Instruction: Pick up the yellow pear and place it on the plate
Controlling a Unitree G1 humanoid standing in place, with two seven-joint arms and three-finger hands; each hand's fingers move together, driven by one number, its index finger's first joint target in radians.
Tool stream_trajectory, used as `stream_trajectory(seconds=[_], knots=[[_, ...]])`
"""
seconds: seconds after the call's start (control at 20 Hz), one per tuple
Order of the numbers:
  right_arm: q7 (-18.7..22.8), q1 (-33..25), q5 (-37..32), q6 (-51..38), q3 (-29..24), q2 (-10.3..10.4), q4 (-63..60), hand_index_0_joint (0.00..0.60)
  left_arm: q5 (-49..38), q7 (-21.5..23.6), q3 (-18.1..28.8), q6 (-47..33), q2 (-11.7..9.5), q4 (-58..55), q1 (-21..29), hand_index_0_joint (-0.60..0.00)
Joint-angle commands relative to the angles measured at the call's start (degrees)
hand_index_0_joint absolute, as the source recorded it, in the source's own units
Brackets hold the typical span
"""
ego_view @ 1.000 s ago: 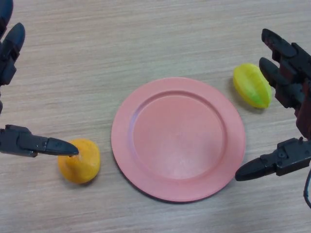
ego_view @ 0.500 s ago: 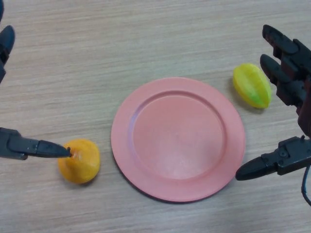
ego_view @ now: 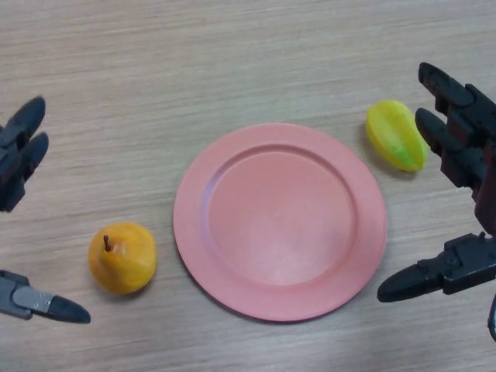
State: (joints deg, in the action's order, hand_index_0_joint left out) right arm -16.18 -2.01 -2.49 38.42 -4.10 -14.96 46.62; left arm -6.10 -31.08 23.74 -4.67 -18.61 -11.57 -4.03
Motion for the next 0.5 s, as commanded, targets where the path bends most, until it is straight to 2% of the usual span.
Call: stream_trajectory(seconds=[0.05,0.2,0.35,0.5], knots=[[-0.5,-0.4,-0.5,-9.3,-3.2,-0.7,4.1,0.0,-1.7,2.8,3.8,-10.2,-2.5,1.0,0.9,0.0],[-0.9,0.6,1.3,-11.3,-2.6,-0.8,4.0,0.0,-1.6,5.8,2.1,-13.1,-2.4,5.0,1.1,0.0],[-2.0,1.1,2.8,-12.6,-3.4,-0.7,4.0,0.0,-0.7,8.3,-0.8,-15.7,-1.3,8.8,0.9,0.0],[-2.1,0.8,3.0,-11.8,-4.1,-0.8,4.5,0.0,-0.9,9.6,-2.6,-19.5,-2.0,15.0,1.7,0.0]])
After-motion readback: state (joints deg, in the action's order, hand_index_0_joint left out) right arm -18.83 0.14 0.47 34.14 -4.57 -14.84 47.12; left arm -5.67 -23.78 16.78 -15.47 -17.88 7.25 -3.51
